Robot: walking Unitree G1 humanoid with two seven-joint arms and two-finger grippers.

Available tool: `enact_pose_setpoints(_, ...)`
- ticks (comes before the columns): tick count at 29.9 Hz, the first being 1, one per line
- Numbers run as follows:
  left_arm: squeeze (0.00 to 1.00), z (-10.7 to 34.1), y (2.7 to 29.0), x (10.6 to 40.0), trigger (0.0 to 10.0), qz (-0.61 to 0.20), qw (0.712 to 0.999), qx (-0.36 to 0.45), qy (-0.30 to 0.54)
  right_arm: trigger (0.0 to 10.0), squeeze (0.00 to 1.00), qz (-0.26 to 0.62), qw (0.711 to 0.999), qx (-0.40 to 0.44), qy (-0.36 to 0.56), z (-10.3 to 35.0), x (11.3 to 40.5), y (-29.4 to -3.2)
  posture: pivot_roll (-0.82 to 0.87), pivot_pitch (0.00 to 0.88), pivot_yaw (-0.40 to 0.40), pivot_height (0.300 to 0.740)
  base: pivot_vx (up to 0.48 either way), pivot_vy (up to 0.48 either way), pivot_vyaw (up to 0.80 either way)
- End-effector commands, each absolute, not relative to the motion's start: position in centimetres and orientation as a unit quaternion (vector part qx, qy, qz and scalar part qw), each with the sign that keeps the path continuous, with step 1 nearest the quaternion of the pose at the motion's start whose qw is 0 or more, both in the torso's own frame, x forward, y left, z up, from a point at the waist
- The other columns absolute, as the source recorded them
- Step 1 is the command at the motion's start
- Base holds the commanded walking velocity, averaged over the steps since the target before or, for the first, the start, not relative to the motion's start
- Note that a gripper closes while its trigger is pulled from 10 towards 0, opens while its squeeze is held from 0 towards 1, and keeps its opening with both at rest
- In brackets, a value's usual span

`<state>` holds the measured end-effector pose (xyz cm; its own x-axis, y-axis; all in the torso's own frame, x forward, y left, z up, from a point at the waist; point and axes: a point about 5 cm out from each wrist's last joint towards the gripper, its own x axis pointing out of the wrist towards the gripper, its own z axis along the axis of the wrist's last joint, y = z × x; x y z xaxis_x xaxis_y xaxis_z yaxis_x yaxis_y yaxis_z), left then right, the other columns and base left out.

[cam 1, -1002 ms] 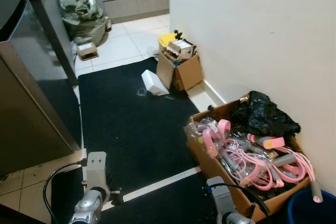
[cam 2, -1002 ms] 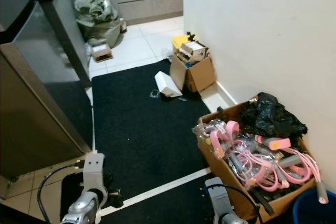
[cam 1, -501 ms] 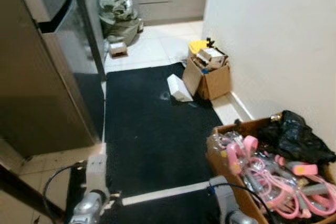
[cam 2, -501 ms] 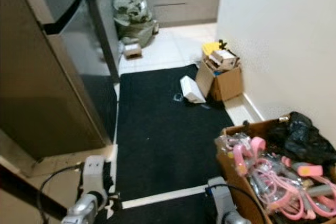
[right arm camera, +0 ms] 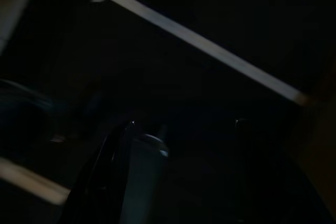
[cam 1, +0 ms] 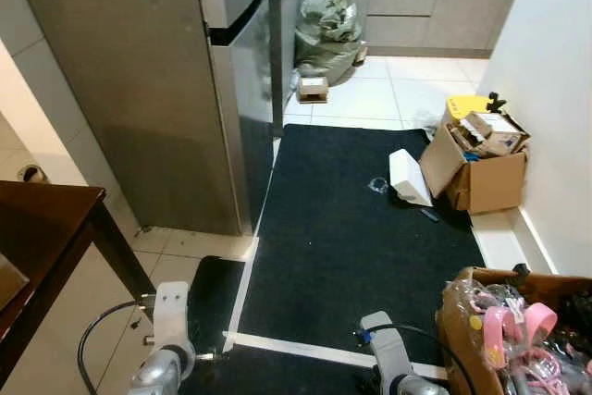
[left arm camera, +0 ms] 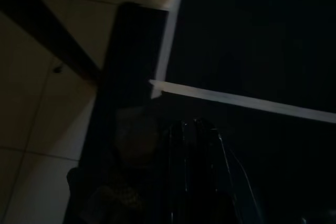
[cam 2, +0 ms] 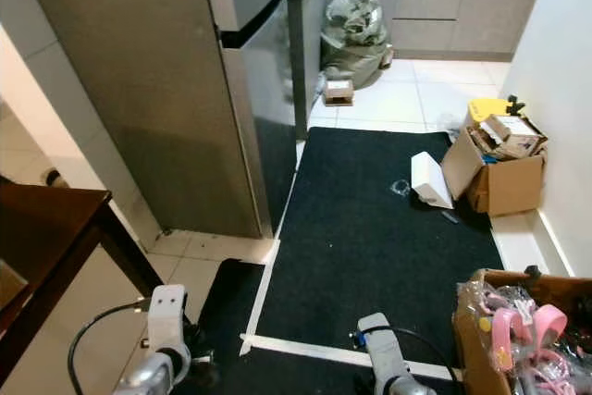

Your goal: Picking trash to rubbish bin

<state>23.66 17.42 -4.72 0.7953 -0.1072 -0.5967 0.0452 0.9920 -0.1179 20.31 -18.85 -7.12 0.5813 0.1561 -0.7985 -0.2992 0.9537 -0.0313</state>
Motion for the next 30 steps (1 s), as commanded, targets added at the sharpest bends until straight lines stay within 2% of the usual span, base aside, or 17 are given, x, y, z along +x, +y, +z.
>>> enact_pose_setpoints(1, 0.00, -5.8, 18.2, 22.2, 10.0, -0.048, 0.931, -0.019, 0.360, 10.0, 0.00, 0.143, 0.879, -0.082, 0.446, -7.2, 20.3, -18.3, -0.11, 0.059, -0.009, 0.740, 0.000, 0.000, 0.80)
enact_pose_setpoints(3, 0.00, -6.9, 18.4, 20.7, 10.0, -0.054, 0.908, 0.014, 0.416, 10.0, 0.00, 0.151, 0.870, -0.096, 0.459, -7.4, 20.1, -18.5, -0.10, 0.063, -0.015, 0.740, 0.000, 0.000, 0.80)
enact_pose_setpoints(5, 0.00, -7.4, 18.7, 20.1, 10.0, -0.050, 0.897, 0.032, 0.438, 10.0, 0.00, 0.151, 0.868, -0.103, 0.461, -7.4, 20.0, -18.6, -0.10, 0.063, -0.015, 0.740, 0.000, 0.000, 0.80)
enact_pose_setpoints(6, 0.00, -8.0, 19.5, 19.0, 10.0, -0.020, 0.883, 0.041, 0.467, 10.0, 0.00, 0.137, 0.868, -0.107, 0.466, -7.4, 20.0, -19.0, -0.10, 0.063, -0.015, 0.740, 0.000, 0.000, 0.80)
enact_pose_setpoints(9, 0.00, -8.2, 20.3, 18.3, 10.0, 0.011, 0.877, 0.038, 0.478, 10.0, 0.00, 0.127, 0.863, -0.106, 0.476, -7.6, 19.7, -19.3, -0.10, 0.068, -0.018, 0.740, 0.000, 0.000, 0.80)
enact_pose_setpoints(16, 0.00, -8.3, 20.2, 18.2, 10.0, 0.007, 0.875, 0.036, 0.482, 10.0, 0.00, 0.134, 0.855, -0.112, 0.488, -7.9, 19.1, -19.3, -0.08, 0.074, -0.012, 0.740, 0.000, 0.000, 0.80)
enact_pose_setpoints(19, 0.00, -8.6, 18.1, 18.2, 10.0, 0.001, 0.876, 0.037, 0.481, 10.0, 0.00, 0.127, 0.860, -0.102, 0.484, -7.9, 19.1, -19.0, -0.08, 0.079, -0.001, 0.740, 0.000, 0.000, 0.80)
enact_pose_setpoints(25, 0.00, -8.7, 16.7, 18.4, 10.0, -0.003, 0.877, 0.032, 0.480, 10.0, 0.00, 0.125, 0.866, -0.091, 0.475, -7.9, 19.3, -18.6, -0.08, 0.081, 0.007, 0.740, 0.000, 0.000, 0.74)
enact_pose_setpoints(26, 0.00, -8.7, 15.6, 18.5, 10.0, -0.007, 0.877, 0.030, 0.479, 10.0, 0.00, 0.127, 0.870, -0.088, 0.469, -7.7, 19.6, -18.2, -0.08, 0.081, 0.009, 0.740, 0.000, 0.000, 0.62)
enact_pose_setpoints(30, 0.00, -8.6, 14.4, 18.7, 10.0, -0.011, 0.879, 0.025, 0.477, 10.0, 0.00, 0.130, 0.875, -0.081, 0.459, -7.5, 20.0, -18.0, -0.08, 0.082, 0.010, 0.740, 0.000, 0.000, 0.80)
